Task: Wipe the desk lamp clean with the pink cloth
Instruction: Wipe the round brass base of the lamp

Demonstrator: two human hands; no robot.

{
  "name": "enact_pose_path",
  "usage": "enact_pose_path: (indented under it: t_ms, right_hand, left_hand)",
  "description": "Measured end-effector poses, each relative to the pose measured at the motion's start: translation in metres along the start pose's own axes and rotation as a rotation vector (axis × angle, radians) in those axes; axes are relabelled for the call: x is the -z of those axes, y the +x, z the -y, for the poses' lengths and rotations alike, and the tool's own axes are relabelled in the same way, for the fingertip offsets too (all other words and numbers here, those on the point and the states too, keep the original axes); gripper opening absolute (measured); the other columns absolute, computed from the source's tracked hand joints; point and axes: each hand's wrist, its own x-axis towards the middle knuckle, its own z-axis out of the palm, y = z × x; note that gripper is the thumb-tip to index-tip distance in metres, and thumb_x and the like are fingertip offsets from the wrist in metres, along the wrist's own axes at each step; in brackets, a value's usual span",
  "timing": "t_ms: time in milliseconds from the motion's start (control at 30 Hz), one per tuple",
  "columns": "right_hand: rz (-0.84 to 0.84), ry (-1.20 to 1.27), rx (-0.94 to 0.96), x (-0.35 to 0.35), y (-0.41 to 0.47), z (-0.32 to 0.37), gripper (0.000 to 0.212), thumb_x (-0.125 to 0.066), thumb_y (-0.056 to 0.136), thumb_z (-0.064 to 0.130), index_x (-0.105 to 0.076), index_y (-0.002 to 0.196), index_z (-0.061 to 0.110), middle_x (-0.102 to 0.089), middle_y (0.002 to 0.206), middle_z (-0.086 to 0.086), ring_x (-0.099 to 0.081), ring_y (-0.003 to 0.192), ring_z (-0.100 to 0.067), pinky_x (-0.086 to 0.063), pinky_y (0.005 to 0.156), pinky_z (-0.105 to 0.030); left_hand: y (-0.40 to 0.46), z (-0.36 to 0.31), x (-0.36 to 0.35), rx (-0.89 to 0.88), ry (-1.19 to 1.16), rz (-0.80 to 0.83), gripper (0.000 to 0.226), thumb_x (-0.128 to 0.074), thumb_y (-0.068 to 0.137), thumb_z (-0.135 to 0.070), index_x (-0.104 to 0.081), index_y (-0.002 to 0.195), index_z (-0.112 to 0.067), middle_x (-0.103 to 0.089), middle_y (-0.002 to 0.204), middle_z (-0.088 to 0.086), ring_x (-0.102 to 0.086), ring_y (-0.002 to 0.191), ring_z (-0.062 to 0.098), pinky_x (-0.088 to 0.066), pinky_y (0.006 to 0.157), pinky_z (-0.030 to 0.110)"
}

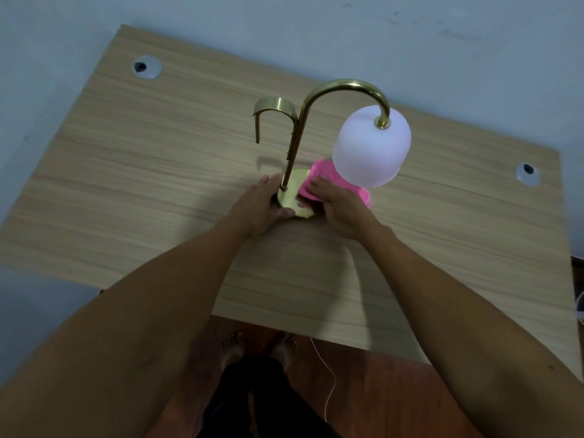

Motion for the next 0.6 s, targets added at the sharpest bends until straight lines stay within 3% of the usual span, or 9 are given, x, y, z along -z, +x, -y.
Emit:
enact_pose_path:
  t_ms: [67, 100, 167, 233, 300, 367, 433, 533, 600]
  right_hand:
    - [0.012, 0.092, -0.018, -0.001, 0.010, 0.016, 0.043, -0.036, 0.106, -0.001, -0.039, 0.149, -0.008, -0.039, 0.157, -0.022, -0.050, 0.121, 0.023, -0.036, 0.108, -0.004]
    - [0.005, 0.079, 0.000, -0.003, 0.012, 0.018, 0.043, -0.035, 0.107, 0.001, -0.036, 0.149, -0.011, -0.038, 0.156, -0.026, -0.052, 0.110, 0.028, -0.040, 0.099, -0.001]
    - [0.053, 0.072, 0.059, -0.004, 0.004, 0.022, 0.041, -0.038, 0.108, 0.009, -0.047, 0.148, 0.003, -0.044, 0.155, -0.019, -0.051, 0.127, 0.008, -0.041, 0.115, -0.025]
    - [0.074, -0.015, 0.065, -0.006, -0.006, 0.010, 0.046, -0.039, 0.107, 0.007, -0.047, 0.151, 0.018, -0.038, 0.162, -0.007, -0.030, 0.152, -0.019, -0.016, 0.129, -0.045]
    - [0.056, 0.040, -0.001, -0.005, -0.010, 0.004, 0.045, -0.040, 0.106, 0.004, -0.049, 0.149, 0.016, -0.038, 0.163, -0.008, -0.025, 0.154, -0.026, -0.012, 0.129, -0.047]
    - [0.006, 0.109, -0.046, -0.009, -0.004, 0.012, 0.039, -0.044, 0.106, 0.008, -0.057, 0.142, 0.013, -0.049, 0.153, -0.017, -0.040, 0.145, -0.036, -0.025, 0.126, -0.051]
    - [-0.002, 0.148, -0.041, -0.016, 0.003, 0.026, 0.035, -0.044, 0.105, 0.009, -0.059, 0.137, 0.013, -0.055, 0.144, -0.019, -0.047, 0.136, -0.038, -0.034, 0.119, -0.058]
    - [0.007, 0.047, 0.031, -0.034, -0.004, 0.029, 0.050, -0.040, 0.104, 0.002, -0.049, 0.150, 0.022, -0.036, 0.163, -0.009, -0.024, 0.153, -0.032, -0.008, 0.127, -0.051]
    - [0.032, 0.019, 0.085, -0.037, -0.015, 0.016, 0.053, -0.039, 0.104, 0.000, -0.046, 0.151, 0.022, -0.031, 0.166, -0.002, -0.016, 0.157, -0.025, -0.001, 0.127, -0.044]
  left_hand:
    - [-0.001, -0.004, 0.003, -0.019, -0.031, -0.002, 0.082, -0.075, 0.083, -0.040, -0.034, 0.152, -0.025, -0.048, 0.146, 0.008, -0.043, 0.137, 0.027, -0.035, 0.113, 0.040]
    - [-0.001, -0.007, 0.006, -0.032, -0.043, 0.008, 0.075, -0.074, 0.084, -0.038, -0.039, 0.149, -0.026, -0.052, 0.139, 0.007, -0.049, 0.129, 0.026, -0.040, 0.109, 0.040]
    - [0.001, -0.011, 0.013, -0.046, -0.020, 0.047, 0.056, -0.065, 0.091, -0.039, -0.047, 0.142, -0.025, -0.057, 0.128, 0.007, -0.056, 0.118, 0.025, -0.045, 0.102, 0.040]
    - [0.003, -0.014, 0.024, -0.026, 0.030, 0.089, 0.043, -0.054, 0.098, -0.040, -0.051, 0.136, -0.019, -0.062, 0.121, 0.009, -0.060, 0.112, 0.028, -0.048, 0.097, 0.042]
    - [0.005, -0.017, 0.032, -0.031, 0.034, 0.063, 0.030, -0.050, 0.100, -0.038, -0.056, 0.119, -0.015, -0.065, 0.105, 0.007, -0.063, 0.099, 0.027, -0.051, 0.086, 0.042]
    - [0.007, -0.020, 0.037, -0.078, -0.003, 0.005, 0.018, -0.052, 0.100, -0.034, -0.058, 0.104, -0.018, -0.062, 0.092, 0.001, -0.061, 0.088, 0.022, -0.047, 0.074, 0.036]
    - [0.009, -0.024, 0.038, -0.106, -0.020, -0.006, 0.019, -0.053, 0.100, -0.032, -0.061, 0.103, -0.015, -0.064, 0.090, 0.001, -0.062, 0.085, 0.022, -0.048, 0.072, 0.035]
    - [0.013, -0.029, 0.034, -0.122, 0.004, -0.021, 0.018, -0.050, 0.102, -0.027, -0.061, 0.099, -0.013, -0.062, 0.084, 0.001, -0.060, 0.078, 0.020, -0.044, 0.066, 0.030]
    - [0.014, -0.030, 0.031, -0.106, -0.005, -0.037, 0.019, -0.048, 0.102, -0.024, -0.061, 0.099, -0.010, -0.062, 0.082, 0.003, -0.059, 0.071, 0.014, -0.041, 0.061, 0.024]
